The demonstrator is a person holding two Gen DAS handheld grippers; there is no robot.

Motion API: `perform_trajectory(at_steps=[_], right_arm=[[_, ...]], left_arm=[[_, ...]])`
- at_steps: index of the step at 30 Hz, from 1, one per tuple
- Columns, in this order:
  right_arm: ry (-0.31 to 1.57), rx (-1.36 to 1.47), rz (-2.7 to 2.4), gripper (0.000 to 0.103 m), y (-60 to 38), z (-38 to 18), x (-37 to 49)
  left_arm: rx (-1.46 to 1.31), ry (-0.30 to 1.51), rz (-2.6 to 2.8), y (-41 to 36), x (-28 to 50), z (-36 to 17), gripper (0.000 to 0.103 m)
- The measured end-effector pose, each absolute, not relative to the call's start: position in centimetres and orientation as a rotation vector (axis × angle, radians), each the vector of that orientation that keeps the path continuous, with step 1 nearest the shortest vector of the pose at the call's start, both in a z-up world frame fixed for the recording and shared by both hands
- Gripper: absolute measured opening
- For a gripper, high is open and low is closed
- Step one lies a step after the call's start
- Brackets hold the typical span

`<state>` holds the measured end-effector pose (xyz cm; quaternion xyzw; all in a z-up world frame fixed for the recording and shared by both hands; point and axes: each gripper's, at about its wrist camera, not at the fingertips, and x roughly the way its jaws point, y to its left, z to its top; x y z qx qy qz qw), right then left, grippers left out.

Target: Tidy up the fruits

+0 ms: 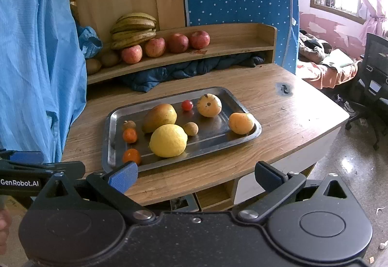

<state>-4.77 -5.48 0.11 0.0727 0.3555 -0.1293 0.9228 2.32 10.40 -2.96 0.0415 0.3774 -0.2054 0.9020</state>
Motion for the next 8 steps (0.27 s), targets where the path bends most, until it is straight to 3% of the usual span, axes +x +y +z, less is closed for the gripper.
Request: perform_trajectory(at_steps=[8], right_arm=[[0.732, 0.152, -0.267, 0.102, -5.40, 0.00, -4.76]], left_arm=[[0.090, 0.782, -0.424, 10.35, 2.45, -3.01, 0.103]])
